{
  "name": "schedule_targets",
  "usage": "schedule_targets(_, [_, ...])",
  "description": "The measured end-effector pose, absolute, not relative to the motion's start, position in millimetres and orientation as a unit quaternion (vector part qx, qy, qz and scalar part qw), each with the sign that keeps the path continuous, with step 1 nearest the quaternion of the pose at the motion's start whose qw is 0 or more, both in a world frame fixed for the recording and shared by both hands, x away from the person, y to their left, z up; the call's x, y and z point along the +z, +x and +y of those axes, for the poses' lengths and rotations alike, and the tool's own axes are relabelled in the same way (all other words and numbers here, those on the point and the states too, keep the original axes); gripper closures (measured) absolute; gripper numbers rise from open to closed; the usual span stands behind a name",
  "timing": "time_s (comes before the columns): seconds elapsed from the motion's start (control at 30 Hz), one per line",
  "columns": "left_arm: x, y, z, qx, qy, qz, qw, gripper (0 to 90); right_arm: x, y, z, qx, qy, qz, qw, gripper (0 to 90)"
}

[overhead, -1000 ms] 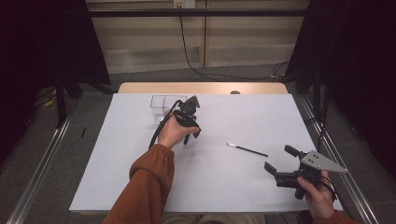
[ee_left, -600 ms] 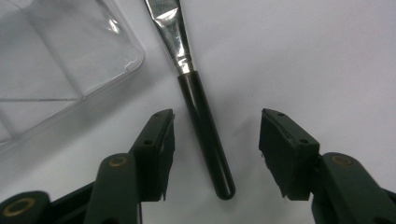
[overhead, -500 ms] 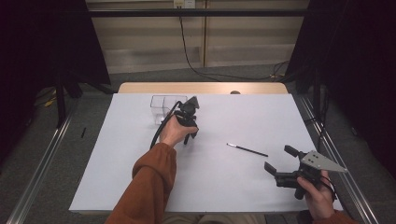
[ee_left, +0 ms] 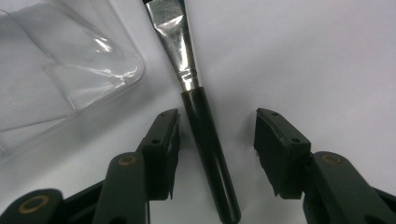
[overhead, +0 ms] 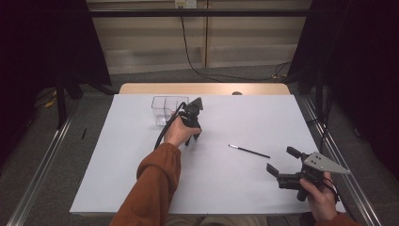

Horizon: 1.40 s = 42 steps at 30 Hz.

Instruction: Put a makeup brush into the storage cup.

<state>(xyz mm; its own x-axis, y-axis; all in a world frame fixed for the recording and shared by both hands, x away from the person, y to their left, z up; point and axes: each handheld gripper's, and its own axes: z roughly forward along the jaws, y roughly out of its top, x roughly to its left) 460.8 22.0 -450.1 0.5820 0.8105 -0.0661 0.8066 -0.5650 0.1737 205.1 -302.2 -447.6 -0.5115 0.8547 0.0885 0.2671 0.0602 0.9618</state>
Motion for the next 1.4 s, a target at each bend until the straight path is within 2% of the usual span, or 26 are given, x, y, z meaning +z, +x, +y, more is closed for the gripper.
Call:
schedule_targets(0.2, [-450.1,462.2,19.0,0.017,0.882,0.465,0.08,53.1,-447.7,205.0,-301.6,0.546,0.414,0.677,0.268,0.0])
schedule_targets(0.43, [-449.6,465.8,21.1,0.017,0.879,0.471,0.072,64.2,-447.9,205.3,-301.7,0.545,0.41,0.68,0.269,0.0])
schedule_targets(0.67, [-449.3,466.3,20.7,0.02,0.883,0.464,0.066,68.4,-448.0,205.1,-301.5,0.544,0.409,0.683,0.266,0.0])
schedule_targets(0.93, [-449.3,466.0,20.7,0.026,0.884,0.463,0.064,79.7,-448.2,205.0,-301.1,0.544,0.408,0.684,0.263,0.0])
schedule_targets(1.4, [-448.5,464.5,24.4,0.025,0.886,0.456,0.076,80.1,-448.7,205.3,-301.0,0.542,0.411,0.684,0.262,0.0])
